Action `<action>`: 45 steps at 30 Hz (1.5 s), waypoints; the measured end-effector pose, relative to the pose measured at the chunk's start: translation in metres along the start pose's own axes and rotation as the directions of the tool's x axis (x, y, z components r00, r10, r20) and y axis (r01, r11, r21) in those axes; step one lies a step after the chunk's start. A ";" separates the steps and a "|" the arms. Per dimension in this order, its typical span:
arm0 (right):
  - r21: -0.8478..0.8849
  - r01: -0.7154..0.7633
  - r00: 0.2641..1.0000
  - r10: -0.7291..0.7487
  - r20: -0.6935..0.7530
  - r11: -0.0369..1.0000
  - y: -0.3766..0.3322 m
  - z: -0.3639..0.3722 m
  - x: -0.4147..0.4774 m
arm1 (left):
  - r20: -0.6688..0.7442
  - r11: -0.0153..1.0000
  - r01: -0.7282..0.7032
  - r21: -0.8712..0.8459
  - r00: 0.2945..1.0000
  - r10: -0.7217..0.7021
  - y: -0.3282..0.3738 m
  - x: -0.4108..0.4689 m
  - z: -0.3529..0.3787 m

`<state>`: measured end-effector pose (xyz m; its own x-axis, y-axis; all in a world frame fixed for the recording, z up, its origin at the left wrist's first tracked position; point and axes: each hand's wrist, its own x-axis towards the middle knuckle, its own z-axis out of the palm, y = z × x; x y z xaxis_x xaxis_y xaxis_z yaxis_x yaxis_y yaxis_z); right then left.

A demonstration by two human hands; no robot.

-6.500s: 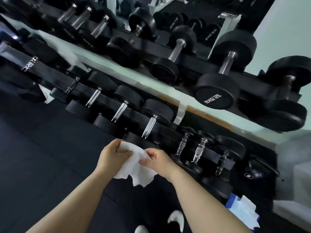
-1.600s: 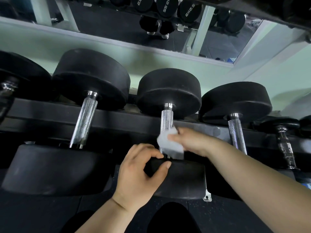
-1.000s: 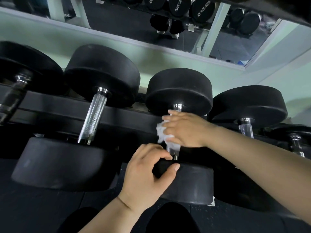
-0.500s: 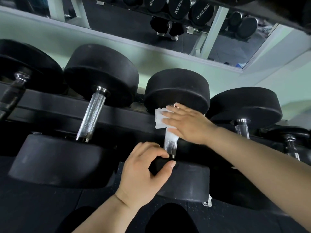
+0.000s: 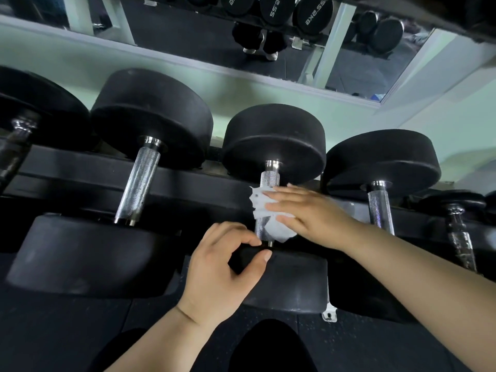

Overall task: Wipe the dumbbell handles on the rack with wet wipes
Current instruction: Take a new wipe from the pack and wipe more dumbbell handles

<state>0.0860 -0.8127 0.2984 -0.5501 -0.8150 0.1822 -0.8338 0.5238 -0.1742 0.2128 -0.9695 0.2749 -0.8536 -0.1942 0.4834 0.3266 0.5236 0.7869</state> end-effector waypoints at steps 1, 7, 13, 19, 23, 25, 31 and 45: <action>0.180 -0.142 0.988 0.150 -0.031 0.973 -0.005 -0.007 -0.004 | -0.001 1.000 0.003 -0.003 1.000 -0.003 0.000 0.000 0.000; 0.877 -0.478 0.475 0.828 0.299 -0.043 0.003 0.000 0.021 | 0.010 1.000 0.020 -0.016 1.000 -0.020 -0.001 -0.001 0.000; 0.809 -0.587 0.576 0.683 0.449 -0.037 -0.017 0.026 0.030 | 0.010 1.000 -0.008 -0.004 1.000 0.008 -0.001 0.000 0.000; 0.727 -0.683 0.569 0.680 0.463 0.076 -0.017 0.021 0.023 | 0.013 1.000 0.007 -0.008 1.000 -0.007 -0.001 -0.001 0.000; 0.764 -0.631 0.547 0.774 0.319 0.131 -0.018 0.018 0.038 | 0.014 1.000 0.005 -0.016 1.000 -0.005 -0.001 -0.001 -0.001; 0.681 -0.698 0.578 0.735 0.354 0.222 -0.020 0.014 0.022 | 0.013 1.000 0.003 -0.016 1.000 -0.003 -0.001 -0.001 0.000; 0.556 -0.617 0.759 0.609 0.231 0.558 -0.032 -0.025 -0.011 | 0.029 0.999 0.027 -0.023 0.999 -0.026 -0.001 -0.002 -0.001; 0.511 -0.362 0.908 0.418 0.004 0.780 -0.084 -0.020 -0.022 | 0.112 0.996 -0.081 0.035 0.991 0.077 0.001 0.004 -0.005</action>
<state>0.1674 -0.8340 0.3285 -0.8484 -0.5219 0.0890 -0.4278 0.5767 -0.6960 0.2117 -0.9740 0.2796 -0.8662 -0.0592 0.4962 0.3804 0.5659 0.7315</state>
